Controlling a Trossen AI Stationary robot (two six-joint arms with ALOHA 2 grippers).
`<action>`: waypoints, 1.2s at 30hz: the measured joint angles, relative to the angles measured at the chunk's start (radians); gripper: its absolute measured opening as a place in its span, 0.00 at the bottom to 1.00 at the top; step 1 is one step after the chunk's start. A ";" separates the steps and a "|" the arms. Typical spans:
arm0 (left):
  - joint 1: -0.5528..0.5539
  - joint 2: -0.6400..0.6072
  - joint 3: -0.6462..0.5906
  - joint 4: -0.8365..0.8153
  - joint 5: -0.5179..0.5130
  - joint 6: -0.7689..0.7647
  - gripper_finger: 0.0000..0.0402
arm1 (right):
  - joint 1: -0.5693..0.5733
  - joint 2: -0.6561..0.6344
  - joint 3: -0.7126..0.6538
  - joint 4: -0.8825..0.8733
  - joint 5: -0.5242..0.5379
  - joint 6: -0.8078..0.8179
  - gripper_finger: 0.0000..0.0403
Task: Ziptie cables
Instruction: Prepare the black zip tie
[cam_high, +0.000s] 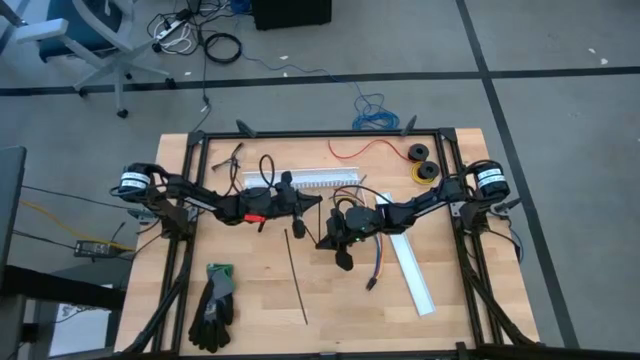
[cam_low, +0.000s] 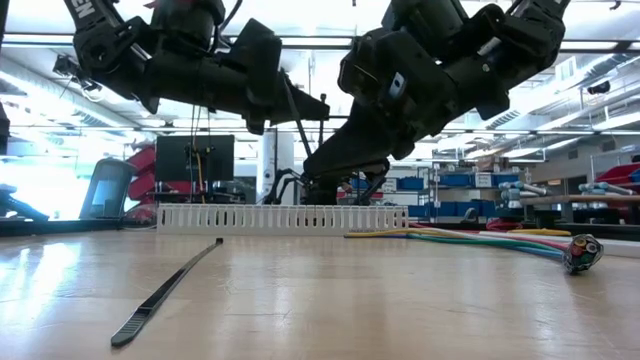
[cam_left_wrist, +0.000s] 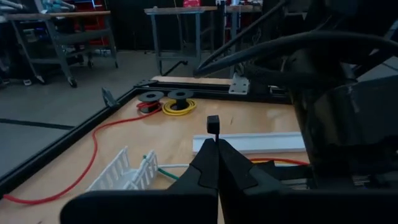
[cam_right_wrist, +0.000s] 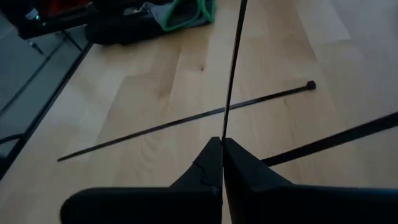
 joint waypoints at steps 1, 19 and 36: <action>-0.005 0.000 0.000 -0.002 -0.001 -0.001 0.00 | 0.001 0.000 0.000 0.005 -0.001 -0.009 0.00; -0.033 -0.001 0.000 -0.007 -0.021 -0.025 0.00 | -0.036 0.000 0.000 0.118 -0.004 -0.047 0.07; -0.033 -0.002 0.000 -0.086 -0.056 -0.055 0.00 | -0.043 0.000 0.000 0.187 -0.030 -0.046 0.11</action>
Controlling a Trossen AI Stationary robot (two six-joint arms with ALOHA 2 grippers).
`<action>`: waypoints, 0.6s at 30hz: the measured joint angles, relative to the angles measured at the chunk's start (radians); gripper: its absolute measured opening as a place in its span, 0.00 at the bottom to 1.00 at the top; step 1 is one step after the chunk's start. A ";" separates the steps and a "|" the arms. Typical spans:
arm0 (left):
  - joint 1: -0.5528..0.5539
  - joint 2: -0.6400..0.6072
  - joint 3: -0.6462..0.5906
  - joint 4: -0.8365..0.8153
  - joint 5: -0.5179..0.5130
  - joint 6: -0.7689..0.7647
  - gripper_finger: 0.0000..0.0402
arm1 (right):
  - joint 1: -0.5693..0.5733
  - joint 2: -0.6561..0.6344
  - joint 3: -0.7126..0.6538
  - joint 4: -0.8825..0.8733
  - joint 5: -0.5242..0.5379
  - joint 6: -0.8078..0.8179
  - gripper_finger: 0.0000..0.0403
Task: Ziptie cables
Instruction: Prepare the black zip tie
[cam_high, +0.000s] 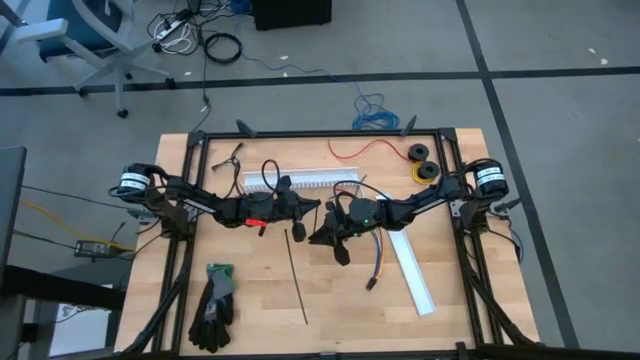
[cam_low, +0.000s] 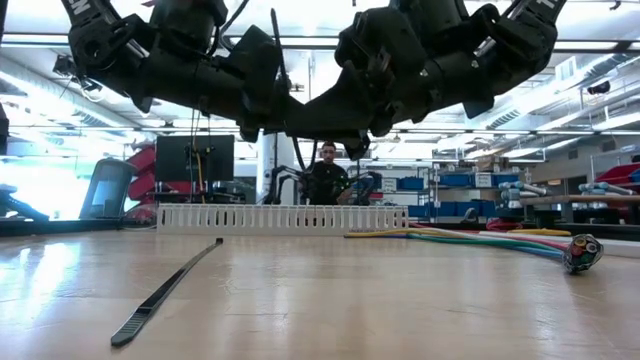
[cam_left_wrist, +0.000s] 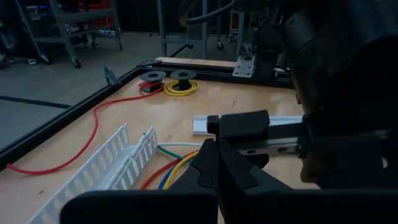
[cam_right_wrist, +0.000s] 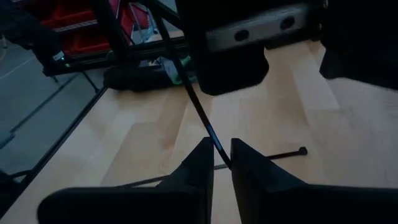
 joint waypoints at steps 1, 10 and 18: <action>0.000 0.000 0.000 -0.004 0.000 0.000 0.00 | 0.000 0.000 0.000 0.005 -0.001 0.000 0.11; 0.000 0.000 0.000 -0.016 -0.015 0.000 0.00 | 0.000 0.000 0.000 0.058 -0.003 -0.025 0.11; 0.001 0.000 0.000 -0.039 -0.023 -0.004 0.00 | 0.000 0.000 0.000 0.099 -0.028 -0.026 0.11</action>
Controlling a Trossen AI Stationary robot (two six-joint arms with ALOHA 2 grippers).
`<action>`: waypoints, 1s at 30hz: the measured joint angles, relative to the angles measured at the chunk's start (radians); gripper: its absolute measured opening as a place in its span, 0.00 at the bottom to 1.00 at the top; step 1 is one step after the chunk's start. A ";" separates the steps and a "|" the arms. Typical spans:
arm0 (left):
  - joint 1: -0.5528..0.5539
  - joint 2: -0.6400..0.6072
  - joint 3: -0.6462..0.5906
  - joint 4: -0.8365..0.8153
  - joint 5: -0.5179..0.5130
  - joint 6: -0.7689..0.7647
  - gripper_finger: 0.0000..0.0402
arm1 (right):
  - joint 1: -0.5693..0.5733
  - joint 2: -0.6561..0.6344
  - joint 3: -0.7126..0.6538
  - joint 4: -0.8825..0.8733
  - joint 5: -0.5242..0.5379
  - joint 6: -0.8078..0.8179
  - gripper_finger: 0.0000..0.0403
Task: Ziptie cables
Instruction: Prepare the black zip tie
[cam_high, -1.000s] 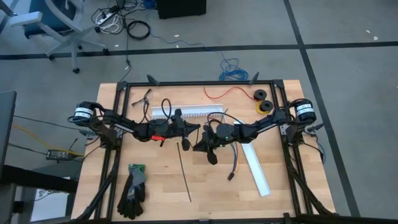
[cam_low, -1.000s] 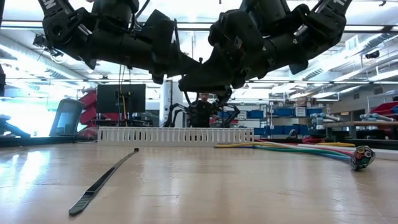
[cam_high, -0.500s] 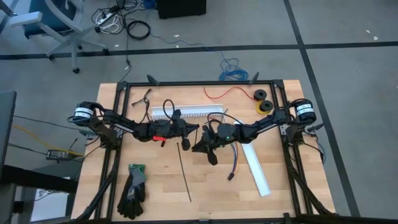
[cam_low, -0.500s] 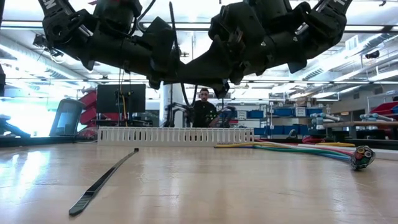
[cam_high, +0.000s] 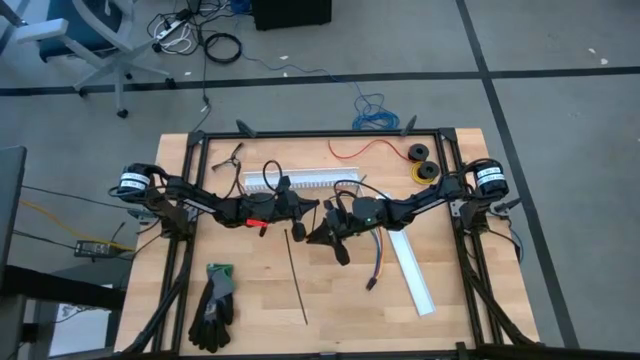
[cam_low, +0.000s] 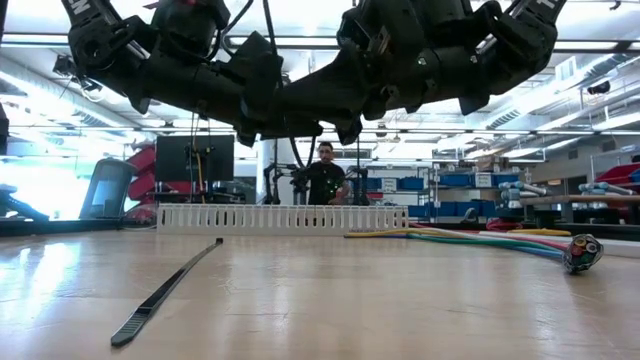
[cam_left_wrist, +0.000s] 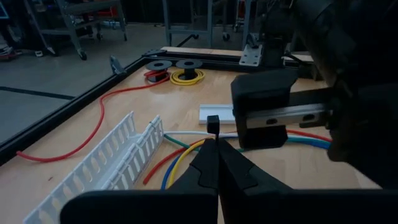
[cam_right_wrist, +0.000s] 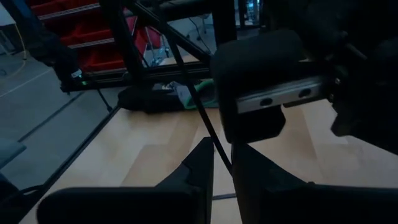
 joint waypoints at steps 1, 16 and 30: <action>0.000 0.000 0.000 -0.001 0.000 0.000 0.00 | 0.000 0.000 0.000 0.003 -0.002 0.000 0.11; 0.000 0.000 0.000 -0.038 -0.022 -0.048 0.00 | 0.000 0.000 0.000 0.033 -0.009 0.000 0.11; 0.011 0.000 0.000 -0.103 -0.114 -0.125 0.00 | 0.000 -0.001 0.000 -0.154 0.001 -0.113 0.09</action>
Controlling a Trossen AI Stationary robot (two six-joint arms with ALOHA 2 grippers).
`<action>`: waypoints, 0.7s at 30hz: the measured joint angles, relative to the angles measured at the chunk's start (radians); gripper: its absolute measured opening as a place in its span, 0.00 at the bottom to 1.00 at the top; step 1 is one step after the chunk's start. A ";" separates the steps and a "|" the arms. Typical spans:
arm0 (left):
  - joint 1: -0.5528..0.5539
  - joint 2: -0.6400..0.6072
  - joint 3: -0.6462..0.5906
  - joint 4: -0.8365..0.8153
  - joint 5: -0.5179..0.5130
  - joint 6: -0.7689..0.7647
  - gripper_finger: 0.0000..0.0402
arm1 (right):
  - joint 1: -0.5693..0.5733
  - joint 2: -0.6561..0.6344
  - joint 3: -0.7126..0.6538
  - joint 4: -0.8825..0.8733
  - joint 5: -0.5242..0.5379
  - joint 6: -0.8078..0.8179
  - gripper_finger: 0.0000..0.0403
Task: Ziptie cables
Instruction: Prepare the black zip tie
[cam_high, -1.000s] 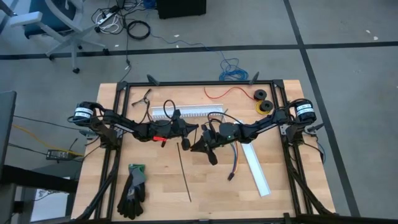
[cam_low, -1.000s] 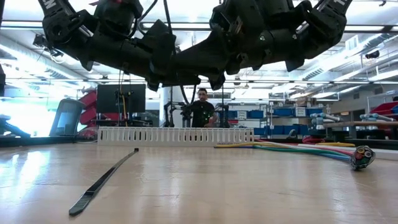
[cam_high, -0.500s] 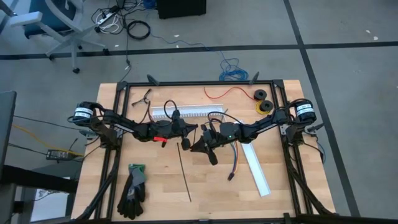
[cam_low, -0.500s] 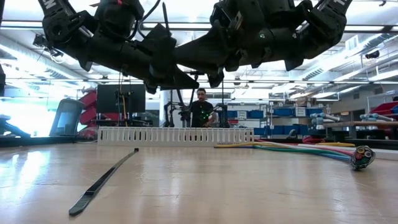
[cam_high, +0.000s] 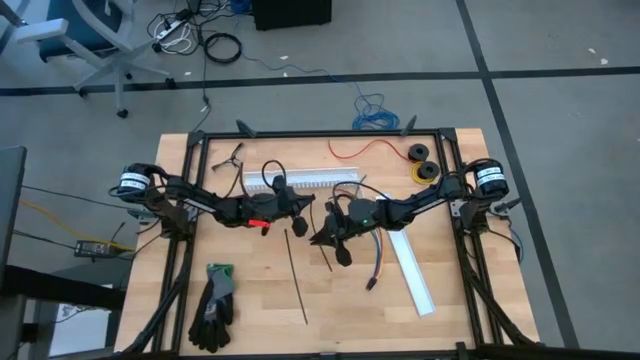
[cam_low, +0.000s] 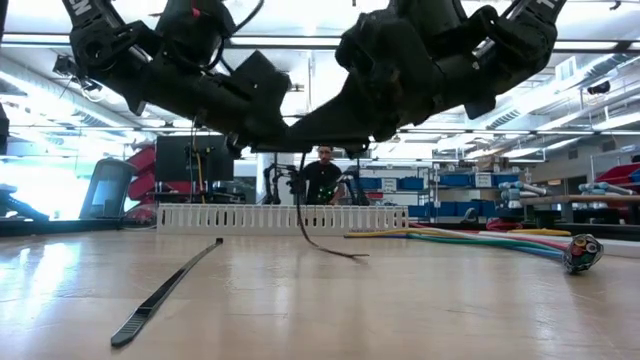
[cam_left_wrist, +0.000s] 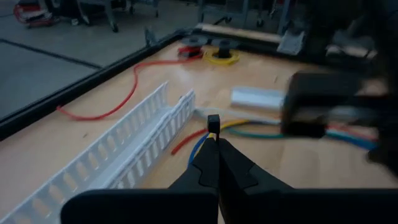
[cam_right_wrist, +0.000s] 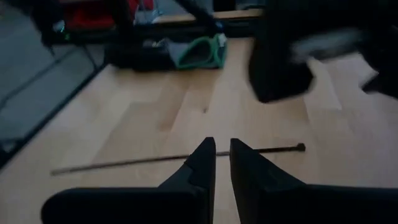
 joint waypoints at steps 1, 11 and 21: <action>0.002 0.000 0.000 -0.015 0.000 0.000 0.00 | 0.000 0.000 0.000 -0.018 -0.002 -0.045 0.09; 0.035 0.000 0.000 -0.071 0.010 0.030 0.00 | 0.062 0.000 0.000 -0.328 0.197 -0.525 0.09; 0.097 0.000 0.000 -0.044 0.114 0.053 0.00 | 0.140 0.000 0.001 -0.320 0.350 -0.969 0.09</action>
